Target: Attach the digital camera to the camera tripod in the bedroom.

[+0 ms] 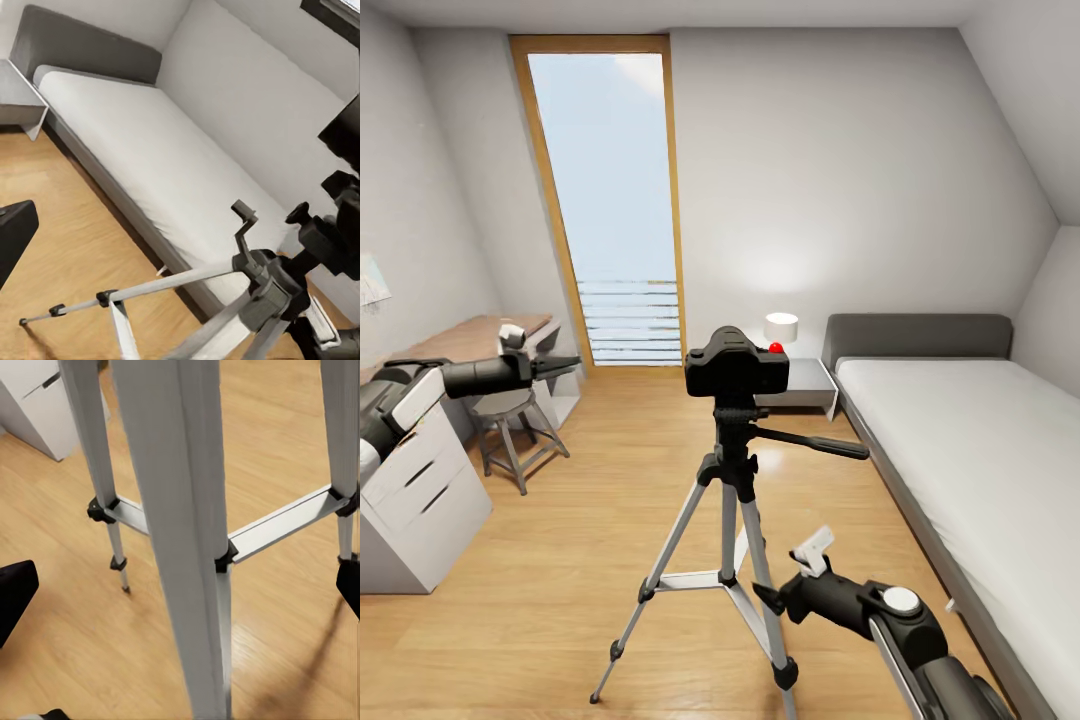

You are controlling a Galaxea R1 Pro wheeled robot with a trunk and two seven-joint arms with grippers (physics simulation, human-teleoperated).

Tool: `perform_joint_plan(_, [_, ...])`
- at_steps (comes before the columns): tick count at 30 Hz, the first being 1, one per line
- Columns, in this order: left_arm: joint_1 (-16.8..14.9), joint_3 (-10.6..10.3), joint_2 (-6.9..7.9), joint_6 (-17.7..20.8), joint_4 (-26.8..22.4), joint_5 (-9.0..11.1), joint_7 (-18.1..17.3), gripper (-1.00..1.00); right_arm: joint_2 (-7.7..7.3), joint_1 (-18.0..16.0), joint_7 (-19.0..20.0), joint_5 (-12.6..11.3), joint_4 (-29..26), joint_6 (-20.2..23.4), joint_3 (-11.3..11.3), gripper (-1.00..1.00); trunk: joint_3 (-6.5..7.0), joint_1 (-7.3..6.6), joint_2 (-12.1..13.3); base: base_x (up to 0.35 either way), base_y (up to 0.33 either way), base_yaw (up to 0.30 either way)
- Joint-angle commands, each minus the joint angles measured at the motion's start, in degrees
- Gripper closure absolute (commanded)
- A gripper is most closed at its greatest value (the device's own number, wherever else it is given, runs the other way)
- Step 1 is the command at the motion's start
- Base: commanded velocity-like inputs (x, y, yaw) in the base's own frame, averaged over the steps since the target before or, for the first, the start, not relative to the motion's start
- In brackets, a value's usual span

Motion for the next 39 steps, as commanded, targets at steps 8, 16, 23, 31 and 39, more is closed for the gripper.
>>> perform_joint_plan(8, [9.0,-0.3,-0.09,-3.0,-0.2,0.8,6.9,-1.0,-1.79,1.5,0.0,0.4,-2.3,-2.0,-0.3,-1.0,-0.13,0.04,-0.1,0.0,0.0,0.0])
perform_joint_plan(16, [18.3,0.8,-0.38,-7.2,0.0,0.9,16.2,-1.0,-2.06,1.8,-0.1,0.3,-2.1,-2.7,-6.9,-1.0,-0.13,0.04,-0.1,0.0,0.0,0.0])
perform_joint_plan(23, [25.6,5.3,-0.6,-8.4,-0.1,0.9,25.8,-1.0,-1.94,1.8,-0.5,0.4,-1.3,-2.6,-14.3,-1.0,-0.13,0.04,-0.1,0.0,0.0,0.0])
perform_joint_plan(31, [34.6,9.0,-2.43,-9.1,0.2,0.8,32.4,-1.0,-2.07,1.6,-8.7,0.6,10.1,-2.7,-19.3,-1.0,-0.13,0.04,-0.1,0.0,0.0,0.0])
perform_joint_plan(39, [44.4,14.0,-7.99,-12.1,2.6,0.8,45.4,-1.0,-2.71,1.0,-25.5,0.5,33.1,-7.5,-20.5,-1.0,-0.13,0.04,-0.1,0.0,0.0,0.0])
